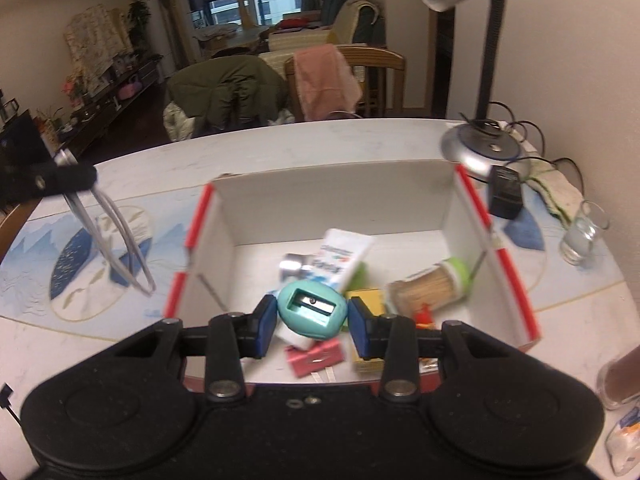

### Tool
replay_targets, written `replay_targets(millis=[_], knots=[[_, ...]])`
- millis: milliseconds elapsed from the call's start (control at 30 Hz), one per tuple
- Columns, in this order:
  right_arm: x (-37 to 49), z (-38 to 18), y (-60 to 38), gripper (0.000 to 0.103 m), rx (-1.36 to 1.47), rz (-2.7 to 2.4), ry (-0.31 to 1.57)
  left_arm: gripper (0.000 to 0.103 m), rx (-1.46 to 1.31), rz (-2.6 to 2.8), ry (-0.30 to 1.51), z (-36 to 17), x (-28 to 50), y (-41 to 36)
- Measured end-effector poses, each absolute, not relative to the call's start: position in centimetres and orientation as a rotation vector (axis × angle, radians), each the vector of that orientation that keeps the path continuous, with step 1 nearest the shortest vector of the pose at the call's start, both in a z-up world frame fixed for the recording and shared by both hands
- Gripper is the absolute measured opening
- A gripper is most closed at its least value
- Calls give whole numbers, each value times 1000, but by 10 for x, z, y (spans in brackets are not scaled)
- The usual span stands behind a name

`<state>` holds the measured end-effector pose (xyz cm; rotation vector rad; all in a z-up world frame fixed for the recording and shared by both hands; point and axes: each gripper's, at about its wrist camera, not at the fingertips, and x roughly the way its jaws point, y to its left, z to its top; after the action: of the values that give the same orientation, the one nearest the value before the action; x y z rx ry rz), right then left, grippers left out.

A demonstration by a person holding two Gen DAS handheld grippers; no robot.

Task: Organize rigid objects
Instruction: 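Carry the sunglasses and teal sharpener into the red box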

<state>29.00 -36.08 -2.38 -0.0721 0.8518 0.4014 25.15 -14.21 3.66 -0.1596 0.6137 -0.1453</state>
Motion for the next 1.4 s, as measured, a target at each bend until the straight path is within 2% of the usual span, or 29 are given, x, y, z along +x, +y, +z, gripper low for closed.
replay_targets(millis=[200, 767, 1400], knots=[[304, -33, -389, 37, -73, 372, 868, 38, -105, -159, 625, 26, 273, -177], [337, -68, -401, 37, -151, 361, 928, 38, 28, -92, 842, -46, 336, -211], [351, -87, -392, 38, -175, 381, 980, 39, 49, -60, 897, -71, 384, -218]])
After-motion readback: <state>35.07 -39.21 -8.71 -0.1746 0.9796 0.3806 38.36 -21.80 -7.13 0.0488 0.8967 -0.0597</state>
